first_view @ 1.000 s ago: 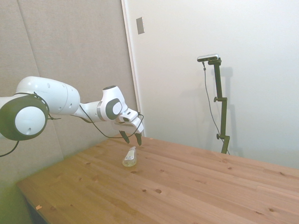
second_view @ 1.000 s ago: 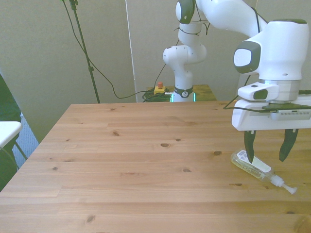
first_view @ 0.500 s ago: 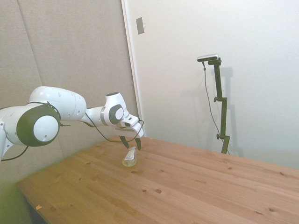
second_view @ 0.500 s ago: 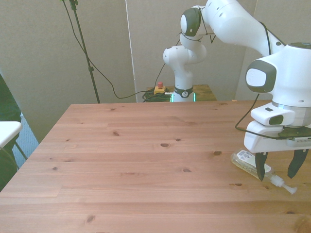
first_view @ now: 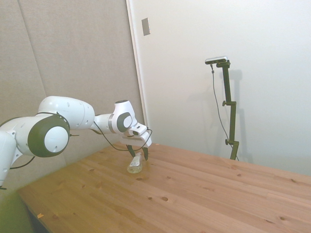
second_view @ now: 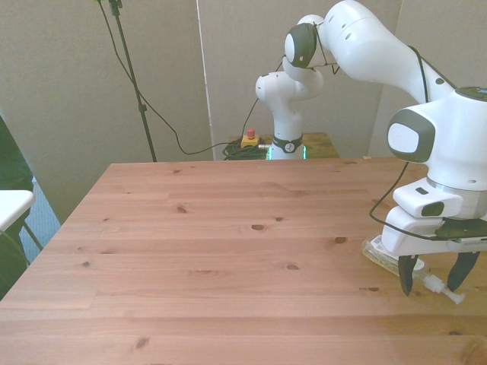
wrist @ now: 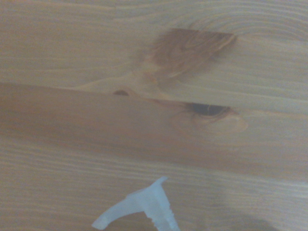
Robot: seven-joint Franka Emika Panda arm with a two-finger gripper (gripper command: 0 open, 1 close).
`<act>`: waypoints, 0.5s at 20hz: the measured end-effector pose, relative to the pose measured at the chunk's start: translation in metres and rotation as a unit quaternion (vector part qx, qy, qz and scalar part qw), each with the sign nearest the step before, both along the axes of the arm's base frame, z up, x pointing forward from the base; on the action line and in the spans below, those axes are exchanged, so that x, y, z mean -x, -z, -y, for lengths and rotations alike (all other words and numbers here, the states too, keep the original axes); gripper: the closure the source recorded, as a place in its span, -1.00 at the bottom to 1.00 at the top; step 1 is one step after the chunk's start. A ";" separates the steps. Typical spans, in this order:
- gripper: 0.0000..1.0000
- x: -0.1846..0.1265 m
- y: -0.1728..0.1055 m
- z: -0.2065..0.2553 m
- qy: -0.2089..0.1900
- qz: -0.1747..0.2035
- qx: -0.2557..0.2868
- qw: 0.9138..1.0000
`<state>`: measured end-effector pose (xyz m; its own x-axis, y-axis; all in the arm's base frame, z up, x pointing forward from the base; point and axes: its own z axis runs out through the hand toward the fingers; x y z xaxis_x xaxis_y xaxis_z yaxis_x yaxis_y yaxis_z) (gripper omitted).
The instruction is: Stand the sanitizer
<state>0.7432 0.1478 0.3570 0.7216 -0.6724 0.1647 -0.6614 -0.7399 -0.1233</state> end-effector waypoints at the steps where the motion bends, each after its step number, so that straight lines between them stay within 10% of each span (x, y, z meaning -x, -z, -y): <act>1: 1.00 0.000 0.000 0.001 0.002 -0.005 0.000 1.000; 10: 1.00 -0.002 0.003 0.013 0.009 -0.015 -0.003 1.000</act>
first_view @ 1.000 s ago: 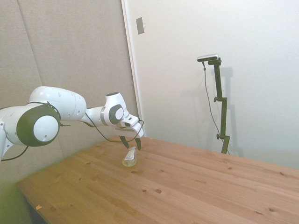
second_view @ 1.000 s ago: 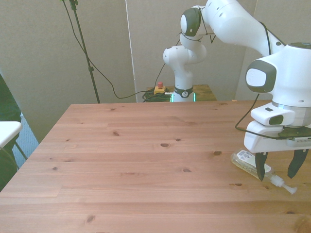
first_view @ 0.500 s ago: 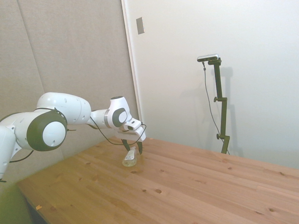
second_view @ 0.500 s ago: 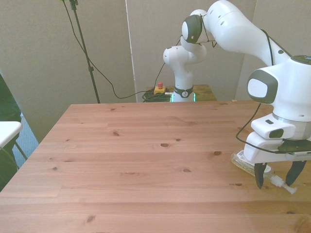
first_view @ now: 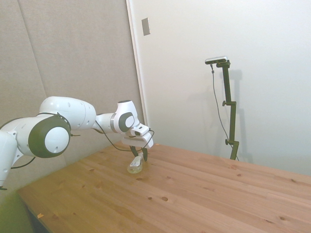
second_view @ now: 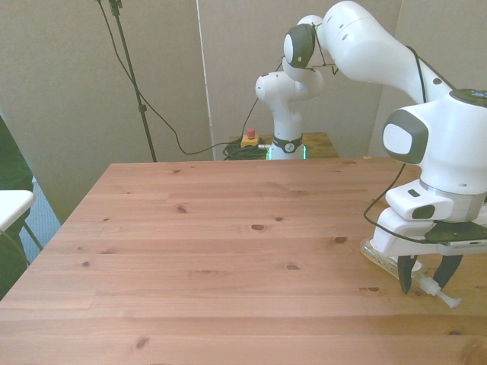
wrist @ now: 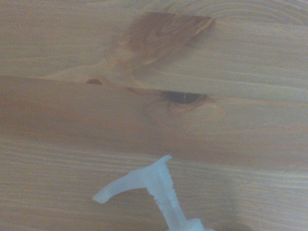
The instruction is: Stand the sanitizer
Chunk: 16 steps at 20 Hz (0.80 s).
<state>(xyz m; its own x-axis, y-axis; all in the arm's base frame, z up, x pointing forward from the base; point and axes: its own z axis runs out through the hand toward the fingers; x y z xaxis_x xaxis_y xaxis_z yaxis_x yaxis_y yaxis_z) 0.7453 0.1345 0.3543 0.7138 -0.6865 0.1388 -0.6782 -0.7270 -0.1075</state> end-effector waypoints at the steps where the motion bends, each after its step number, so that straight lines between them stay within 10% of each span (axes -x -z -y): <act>1: 1.00 0.000 0.000 0.002 0.000 0.000 -0.001 1.000; 16: 1.00 0.015 -0.059 0.017 0.001 0.044 0.001 0.999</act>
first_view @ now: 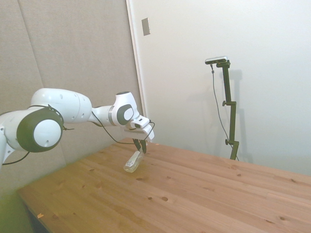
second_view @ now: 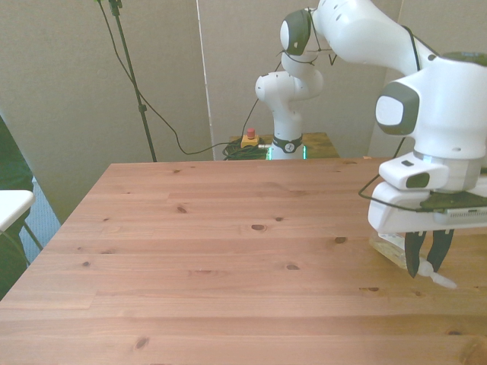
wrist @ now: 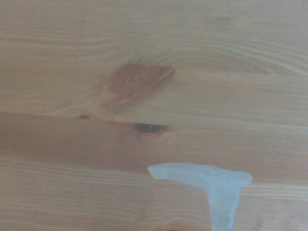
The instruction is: Stand the sanitizer
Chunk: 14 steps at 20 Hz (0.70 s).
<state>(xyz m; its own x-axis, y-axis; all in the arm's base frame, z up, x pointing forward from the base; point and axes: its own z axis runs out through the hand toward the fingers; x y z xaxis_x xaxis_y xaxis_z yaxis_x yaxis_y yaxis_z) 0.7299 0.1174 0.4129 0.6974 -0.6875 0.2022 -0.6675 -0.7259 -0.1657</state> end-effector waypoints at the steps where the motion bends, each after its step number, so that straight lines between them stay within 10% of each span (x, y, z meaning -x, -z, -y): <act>1: 1.00 0.006 -0.007 0.000 -0.002 0.009 0.002 1.000; 14: 1.00 0.106 -0.023 0.003 0.039 0.156 0.062 0.985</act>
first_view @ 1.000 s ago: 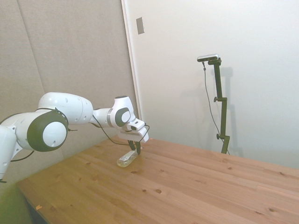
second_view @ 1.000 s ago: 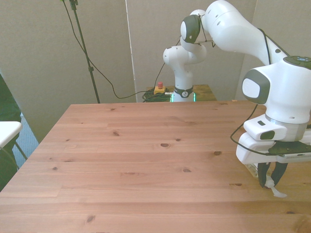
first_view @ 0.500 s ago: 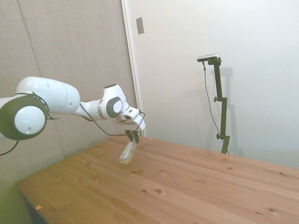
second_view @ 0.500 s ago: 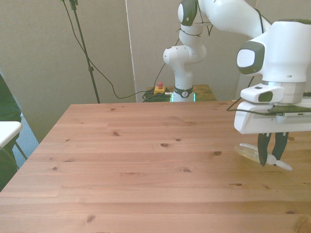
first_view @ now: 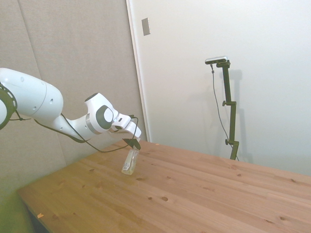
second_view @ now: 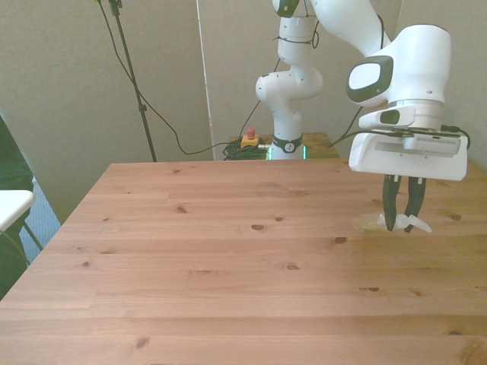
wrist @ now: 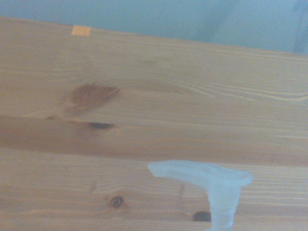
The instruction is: Stand the sanitizer
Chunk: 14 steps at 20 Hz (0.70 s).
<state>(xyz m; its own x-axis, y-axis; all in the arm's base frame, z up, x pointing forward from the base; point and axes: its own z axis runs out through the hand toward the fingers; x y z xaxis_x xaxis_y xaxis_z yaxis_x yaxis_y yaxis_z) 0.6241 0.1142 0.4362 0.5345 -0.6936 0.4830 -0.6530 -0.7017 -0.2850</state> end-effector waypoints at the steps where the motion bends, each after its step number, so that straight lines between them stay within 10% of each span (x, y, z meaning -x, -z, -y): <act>1: 1.00 0.004 -0.003 0.002 0.008 0.012 0.001 1.000; 14: 1.00 0.022 -0.018 0.045 0.136 0.202 0.019 0.970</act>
